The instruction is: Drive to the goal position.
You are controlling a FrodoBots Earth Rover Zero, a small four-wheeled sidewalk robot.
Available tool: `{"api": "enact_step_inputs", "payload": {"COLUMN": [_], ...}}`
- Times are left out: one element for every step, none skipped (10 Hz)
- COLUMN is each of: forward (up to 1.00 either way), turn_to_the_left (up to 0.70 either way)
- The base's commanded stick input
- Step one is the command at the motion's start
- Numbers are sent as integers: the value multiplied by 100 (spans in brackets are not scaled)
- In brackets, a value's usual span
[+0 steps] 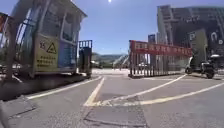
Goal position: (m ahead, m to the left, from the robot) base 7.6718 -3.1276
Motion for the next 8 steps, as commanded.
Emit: {"api": "enact_step_inputs", "payload": {"forward": [45,45,45,45,45,45,45,45], "turn_to_the_left": [0,0,0,0,0,0,0,0]}}
